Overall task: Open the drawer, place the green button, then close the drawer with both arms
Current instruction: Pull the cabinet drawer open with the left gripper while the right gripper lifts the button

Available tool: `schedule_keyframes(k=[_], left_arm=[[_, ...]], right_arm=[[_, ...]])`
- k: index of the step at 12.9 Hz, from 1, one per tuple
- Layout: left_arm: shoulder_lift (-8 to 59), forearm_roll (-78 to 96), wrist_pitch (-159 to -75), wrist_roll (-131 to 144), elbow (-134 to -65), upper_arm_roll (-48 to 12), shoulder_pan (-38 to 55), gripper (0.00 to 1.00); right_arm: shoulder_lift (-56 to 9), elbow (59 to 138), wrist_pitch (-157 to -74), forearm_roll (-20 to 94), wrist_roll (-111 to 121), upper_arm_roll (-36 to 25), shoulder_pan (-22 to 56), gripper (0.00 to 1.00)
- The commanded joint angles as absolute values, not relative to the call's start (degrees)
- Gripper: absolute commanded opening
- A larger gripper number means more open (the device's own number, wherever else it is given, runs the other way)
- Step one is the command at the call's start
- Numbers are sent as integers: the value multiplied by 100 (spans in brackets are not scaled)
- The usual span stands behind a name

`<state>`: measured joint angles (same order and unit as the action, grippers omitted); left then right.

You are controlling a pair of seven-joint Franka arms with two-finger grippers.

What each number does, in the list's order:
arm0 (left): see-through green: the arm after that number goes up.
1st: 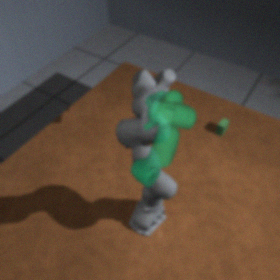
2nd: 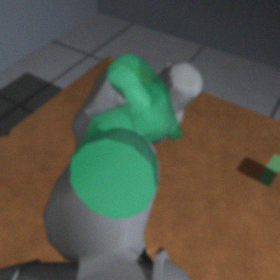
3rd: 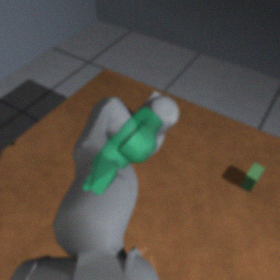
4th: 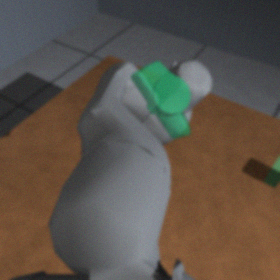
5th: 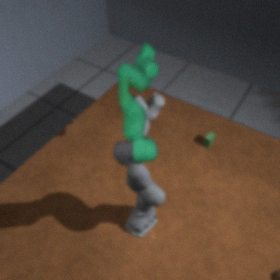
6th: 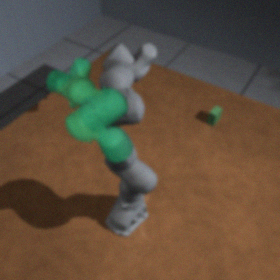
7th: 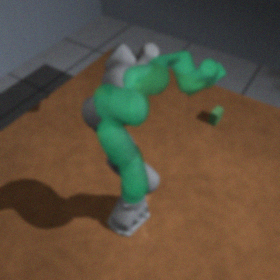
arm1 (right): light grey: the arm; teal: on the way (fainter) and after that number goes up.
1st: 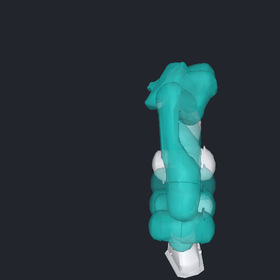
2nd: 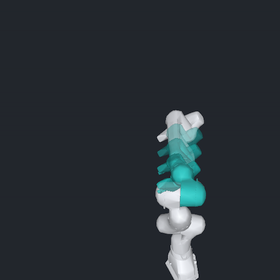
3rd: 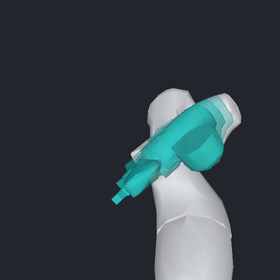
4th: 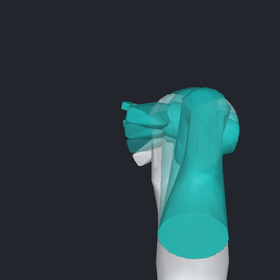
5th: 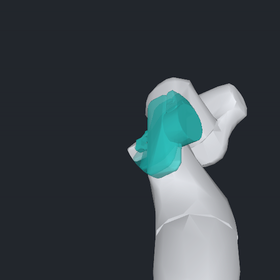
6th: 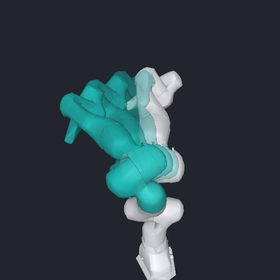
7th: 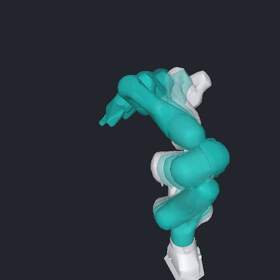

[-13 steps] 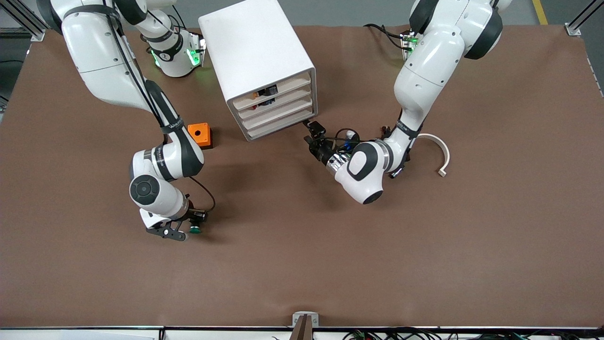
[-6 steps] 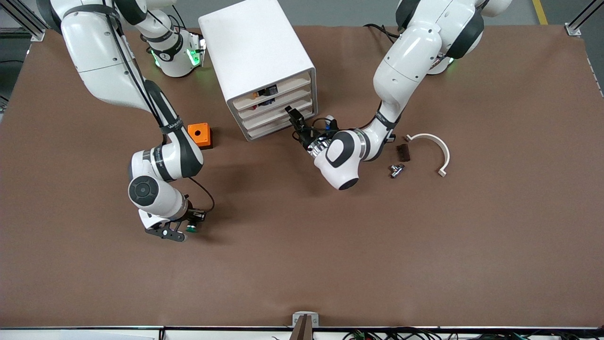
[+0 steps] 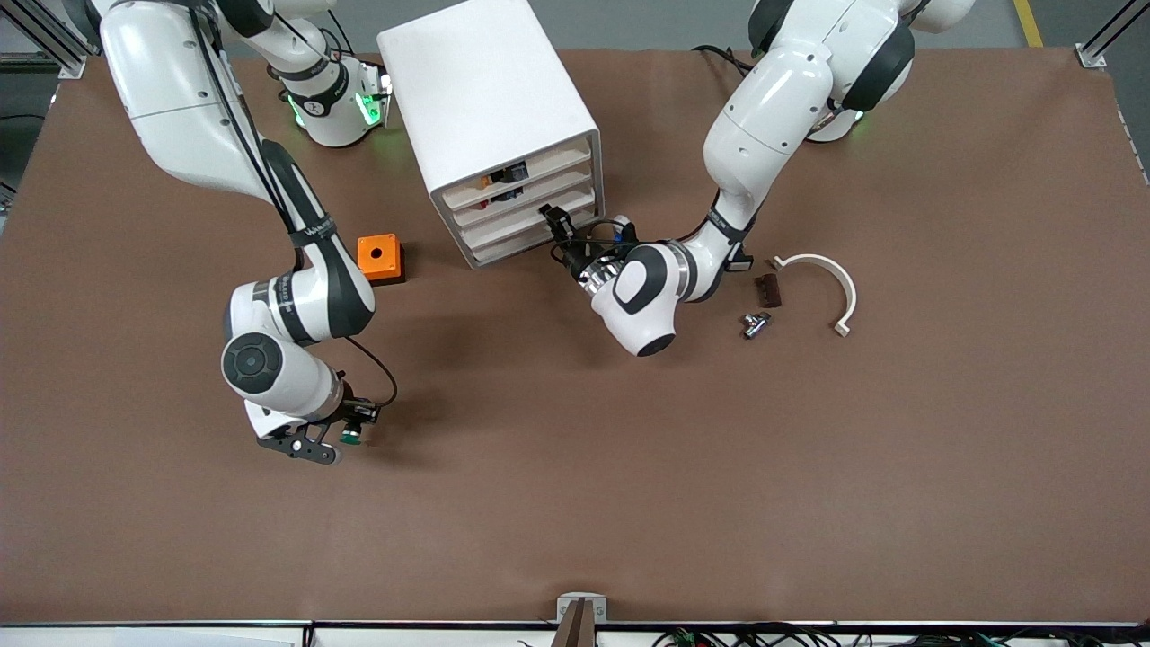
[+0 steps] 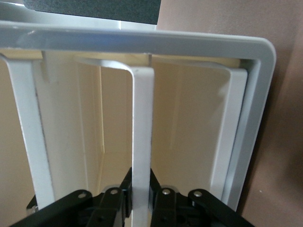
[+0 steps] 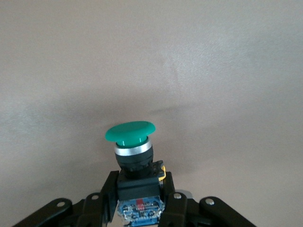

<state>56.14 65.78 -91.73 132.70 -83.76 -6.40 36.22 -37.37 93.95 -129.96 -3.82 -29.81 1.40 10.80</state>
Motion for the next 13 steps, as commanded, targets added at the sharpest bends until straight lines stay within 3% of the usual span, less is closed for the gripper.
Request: schedule_keyframes(k=[1, 6, 8, 9, 11, 13], left_arm=[[5651, 6724, -9316, 13245, -8253, -554, 3499, 0], [5660, 6600, -9343, 12799, -7666, -195, 2944, 0], [5660, 6627, -9500, 12280, -7629, -88, 2936, 7], [5660, 6601, -9527, 12252, -7638, -53, 2866, 23], [5608, 6531, -9492, 12252, -7646, 17, 2708, 73], [5433, 6163, -9466, 12261, -7629, 17, 2576, 85]], right_arm=[[-3420, 9466, -12605, -440, -3146, 202, 1020, 0], [-2779, 9518, -11674, -97, -4119, 246, 1274, 1], [-2498, 9527, -11252, 235, -4787, 246, 1572, 1], [-2392, 9536, -11067, 490, -5042, 237, 1669, 1], [-2076, 9790, -10916, 955, -5421, 237, 1766, 2], [-1794, 10097, -10951, 1256, -6044, 237, 1976, 2]])
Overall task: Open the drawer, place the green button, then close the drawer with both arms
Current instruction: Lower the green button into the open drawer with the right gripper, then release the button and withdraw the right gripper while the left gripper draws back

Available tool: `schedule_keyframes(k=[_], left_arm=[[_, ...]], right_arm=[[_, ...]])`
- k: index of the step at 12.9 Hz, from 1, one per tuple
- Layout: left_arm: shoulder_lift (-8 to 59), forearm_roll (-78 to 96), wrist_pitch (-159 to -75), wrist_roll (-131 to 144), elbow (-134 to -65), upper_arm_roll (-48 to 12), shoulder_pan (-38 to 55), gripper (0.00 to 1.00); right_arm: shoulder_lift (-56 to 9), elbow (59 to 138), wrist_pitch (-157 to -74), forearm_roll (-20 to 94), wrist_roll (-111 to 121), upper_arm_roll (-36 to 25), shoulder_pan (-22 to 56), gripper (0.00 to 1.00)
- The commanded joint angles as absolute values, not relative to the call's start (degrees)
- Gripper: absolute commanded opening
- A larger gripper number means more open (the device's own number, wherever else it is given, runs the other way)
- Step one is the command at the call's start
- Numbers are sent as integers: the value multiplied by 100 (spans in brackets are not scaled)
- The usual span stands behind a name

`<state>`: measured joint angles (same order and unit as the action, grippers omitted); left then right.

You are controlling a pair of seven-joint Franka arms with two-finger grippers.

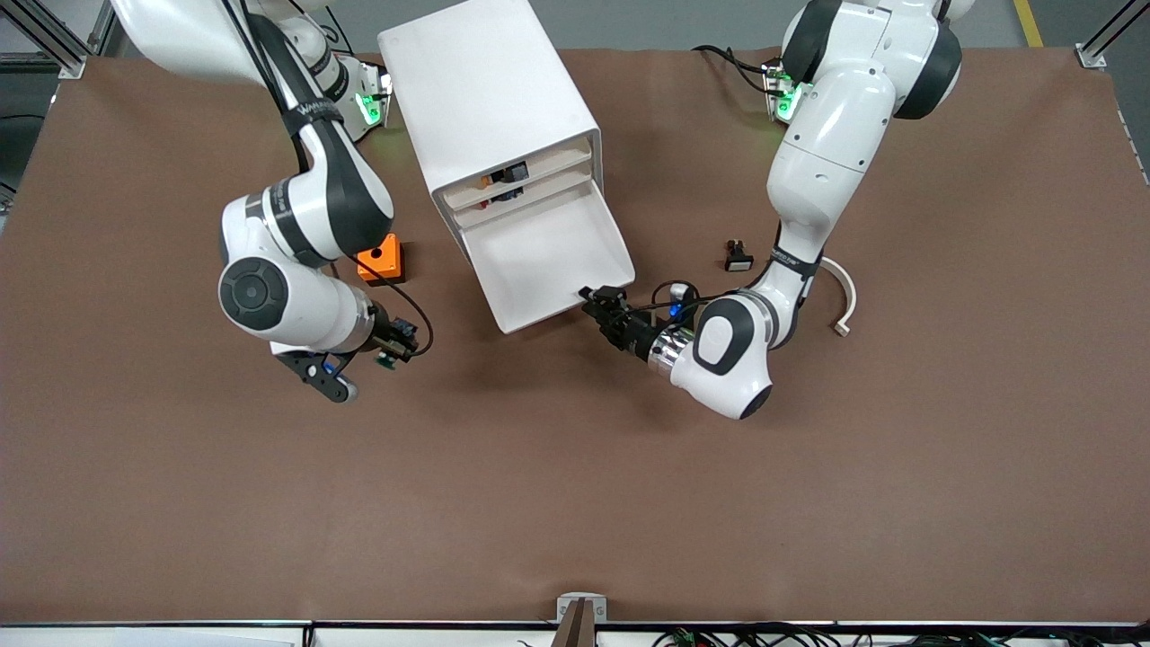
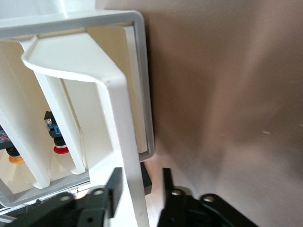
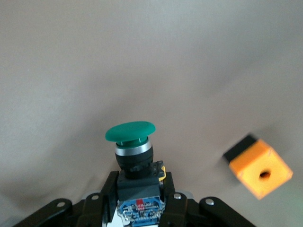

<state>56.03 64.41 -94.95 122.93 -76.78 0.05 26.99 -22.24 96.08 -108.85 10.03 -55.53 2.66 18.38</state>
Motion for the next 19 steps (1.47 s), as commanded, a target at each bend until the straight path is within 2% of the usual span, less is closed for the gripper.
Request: schedule_keyframes(k=[1, 2, 5, 8, 11, 13, 15, 16, 18, 19], left_arm=[[5336, 5970, -9422, 12252, -7620, 61, 2471, 95], [5231, 5663, -9370, 12252, -7594, 96, 2304, 99], [5115, 4511, -8397, 12043, -7025, 9, 1419, 99], [4826, 4256, -7832, 11034, -6891, 52, 731, 99], [4588, 3054, -7489, 9779, -6908, 27, 659, 99], [4448, 2403, -7479, 9013, -6908, 9, 685, 99], [4133, 1699, -7550, 7785, -6891, 17, 869, 99], [4070, 1566, -7559, 7413, -6891, 52, 896, 99], [4061, 1433, -7620, 7216, -6891, 53, 888, 99], [4052, 1415, -7655, 7198, -6891, 79, 879, 99]], right_arm=[[-1732, 10160, -10969, 1266, -6395, 237, 2143, 2], [-1714, 10178, -11030, 1266, -6868, 237, 2353, 2], [-1740, 10431, -11783, 1274, -8197, 237, 3013, 2], [-1767, 10801, -12689, 1266, -9006, 220, 3645, 2], [-1950, 10837, -13076, 1195, -9587, 211, 4051, 4], [-2213, 10837, -13367, 724, -10035, 193, 4297, 5], [-2512, 10793, -13806, 300, -10527, 193, 4342, 12], [-2601, 10741, -13860, 273, -10547, 193, 4307, 23], [-2584, 10583, -13764, 316, -10512, 185, 4149, 57], [-2593, 10460, -13555, 334, -10477, 202, 3992, 86]])
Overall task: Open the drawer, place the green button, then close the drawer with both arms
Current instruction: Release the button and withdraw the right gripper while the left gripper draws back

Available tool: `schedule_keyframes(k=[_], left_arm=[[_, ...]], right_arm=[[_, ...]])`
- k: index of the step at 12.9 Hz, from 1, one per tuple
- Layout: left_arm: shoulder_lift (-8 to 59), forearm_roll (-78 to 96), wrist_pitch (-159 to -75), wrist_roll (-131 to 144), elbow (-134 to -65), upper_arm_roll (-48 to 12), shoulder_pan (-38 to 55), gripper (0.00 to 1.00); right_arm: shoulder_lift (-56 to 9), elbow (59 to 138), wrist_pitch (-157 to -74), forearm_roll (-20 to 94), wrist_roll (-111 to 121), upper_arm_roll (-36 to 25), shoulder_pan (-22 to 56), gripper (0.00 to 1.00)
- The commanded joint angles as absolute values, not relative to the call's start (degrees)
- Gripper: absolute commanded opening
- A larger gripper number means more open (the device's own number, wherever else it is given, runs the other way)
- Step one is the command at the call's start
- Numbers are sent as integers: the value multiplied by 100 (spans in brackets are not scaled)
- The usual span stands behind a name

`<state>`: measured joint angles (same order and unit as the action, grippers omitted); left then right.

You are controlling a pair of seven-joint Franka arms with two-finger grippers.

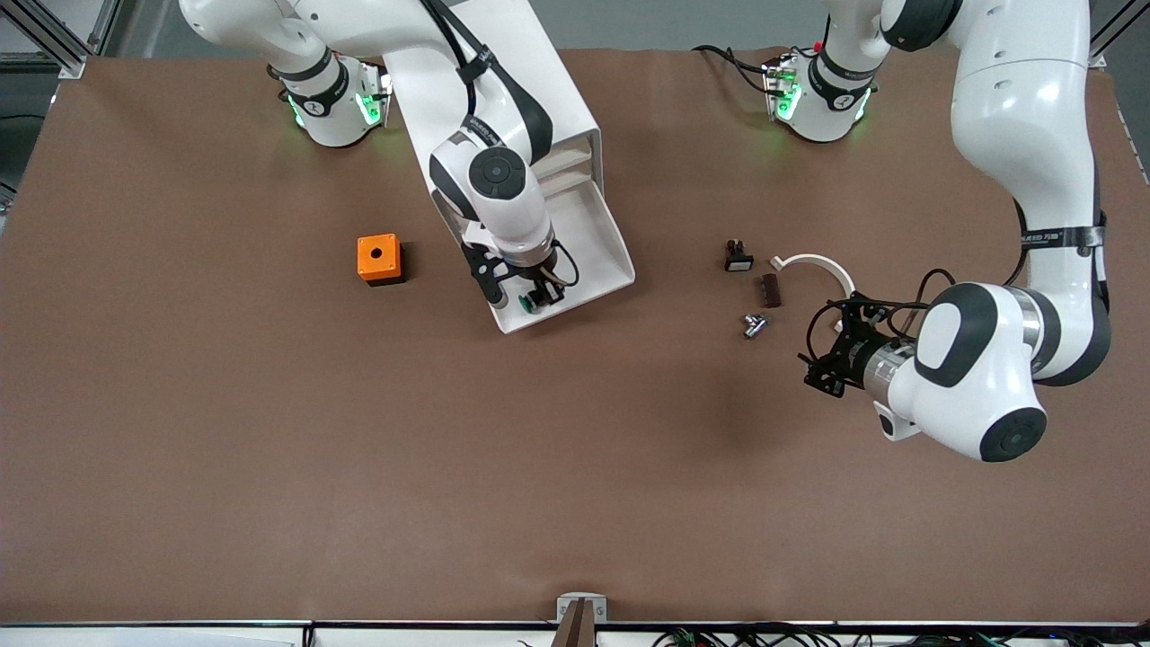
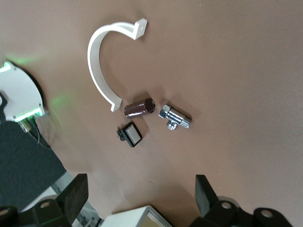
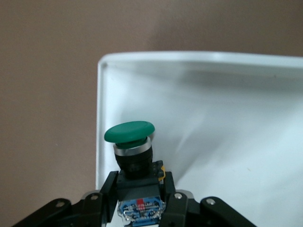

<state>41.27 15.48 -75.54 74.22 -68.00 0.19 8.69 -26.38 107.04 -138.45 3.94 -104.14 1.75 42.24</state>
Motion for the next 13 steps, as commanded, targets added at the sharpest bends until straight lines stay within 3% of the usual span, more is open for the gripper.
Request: schedule_keyframes(k=[1, 7, 13], left_arm=[[4043, 1363, -7673, 7163, -6891, 79, 896, 99], [3893, 1169, -7761, 6777, -6935, 18, 1195, 99], [4069, 1019, -8690, 5599, -7223, -79, 1852, 100]], right_arm=[[-2593, 10268, -13266, 343, -10407, 202, 3973, 100], [-2207, 9116, -11288, 545, -7567, 202, 2543, 100], [-1575, 9114, -10372, 545, -3617, 158, 873, 100]])
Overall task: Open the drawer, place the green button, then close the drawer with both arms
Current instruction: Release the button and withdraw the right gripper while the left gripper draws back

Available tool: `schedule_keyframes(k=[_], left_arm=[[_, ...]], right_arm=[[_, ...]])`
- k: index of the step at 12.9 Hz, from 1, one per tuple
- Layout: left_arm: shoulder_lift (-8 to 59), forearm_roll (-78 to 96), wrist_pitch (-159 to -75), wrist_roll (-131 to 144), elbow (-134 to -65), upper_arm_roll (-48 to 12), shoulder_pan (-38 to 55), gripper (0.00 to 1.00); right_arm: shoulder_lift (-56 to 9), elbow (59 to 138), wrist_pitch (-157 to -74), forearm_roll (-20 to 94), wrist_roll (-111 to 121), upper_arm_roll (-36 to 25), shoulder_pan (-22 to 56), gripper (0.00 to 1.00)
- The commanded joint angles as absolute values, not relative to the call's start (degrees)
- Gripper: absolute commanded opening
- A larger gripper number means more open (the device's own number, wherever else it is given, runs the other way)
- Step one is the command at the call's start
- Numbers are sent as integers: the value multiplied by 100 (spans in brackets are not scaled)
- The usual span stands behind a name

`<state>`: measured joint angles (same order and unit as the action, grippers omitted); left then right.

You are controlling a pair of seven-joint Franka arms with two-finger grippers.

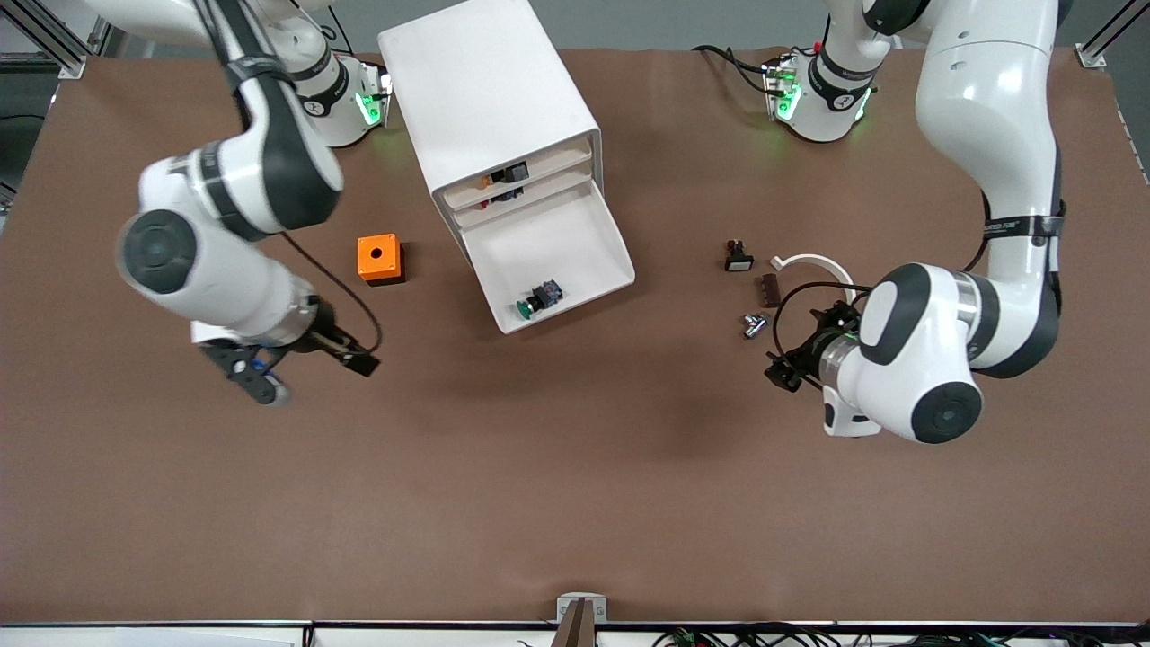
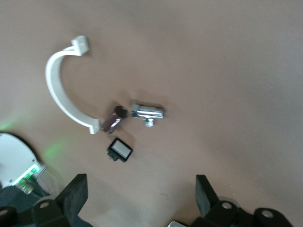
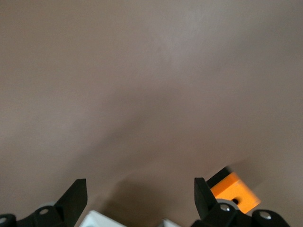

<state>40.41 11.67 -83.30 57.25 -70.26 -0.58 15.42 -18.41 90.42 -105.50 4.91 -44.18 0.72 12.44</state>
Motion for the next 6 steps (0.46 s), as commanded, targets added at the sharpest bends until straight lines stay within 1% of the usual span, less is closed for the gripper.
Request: schedule_keyframes(k=[1, 2, 3, 4, 6], left_arm=[[4035, 1020, -9136, 5599, -7547, -79, 2072, 100], [4043, 1054, -9445, 5599, -7706, -88, 2274, 100], [4095, 1072, -9579, 5573, -7734, -131, 2346, 100], [4183, 1081, -9719, 5555, -7734, -393, 2381, 100], [4306, 1046, -10105, 5555, -7734, -579, 2652, 100]], right_arm=[[-1434, 9132, -10162, 545, -2960, 115, 679, 100], [-1311, 9141, -10082, 545, -2422, -34, 572, 100], [-1162, 9149, -9977, 545, -1878, -227, 510, 100], [-1030, 9149, -9810, 545, -1289, -333, 362, 100], [-696, 9368, -9651, 501, -740, -334, 124, 100]])
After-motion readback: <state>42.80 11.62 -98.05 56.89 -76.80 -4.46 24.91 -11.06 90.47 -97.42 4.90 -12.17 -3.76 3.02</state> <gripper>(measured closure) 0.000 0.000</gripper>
